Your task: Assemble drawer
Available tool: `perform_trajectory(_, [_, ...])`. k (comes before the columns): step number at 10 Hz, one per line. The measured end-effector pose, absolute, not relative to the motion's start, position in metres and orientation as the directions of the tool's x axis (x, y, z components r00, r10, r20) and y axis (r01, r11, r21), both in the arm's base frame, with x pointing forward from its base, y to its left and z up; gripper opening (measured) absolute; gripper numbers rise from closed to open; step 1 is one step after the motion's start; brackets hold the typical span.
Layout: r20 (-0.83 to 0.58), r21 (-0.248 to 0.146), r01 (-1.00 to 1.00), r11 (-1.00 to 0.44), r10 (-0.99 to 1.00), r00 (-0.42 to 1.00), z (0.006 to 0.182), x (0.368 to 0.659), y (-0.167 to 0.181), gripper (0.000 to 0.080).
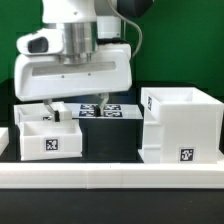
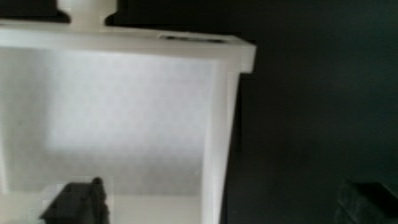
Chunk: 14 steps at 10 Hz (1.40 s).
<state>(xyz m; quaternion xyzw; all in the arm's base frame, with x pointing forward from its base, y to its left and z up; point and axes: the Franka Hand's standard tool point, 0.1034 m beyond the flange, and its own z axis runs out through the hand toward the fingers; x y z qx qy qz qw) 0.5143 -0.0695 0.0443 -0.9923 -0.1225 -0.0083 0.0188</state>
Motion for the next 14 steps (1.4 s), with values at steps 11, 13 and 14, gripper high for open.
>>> perform_trajectory(11, [0.016,-0.014,0.242,-0.97,0.242,0.97,0.006,0.504,-0.075,0.0516])
perform_trajectory(13, [0.014,-0.015,0.244,-0.97,0.244,0.97,0.005,0.504,-0.074,0.024])
perform_trajectory(14, [0.014,-0.015,0.246,-0.969,0.245,0.969,0.005,0.503,-0.073,0.024])
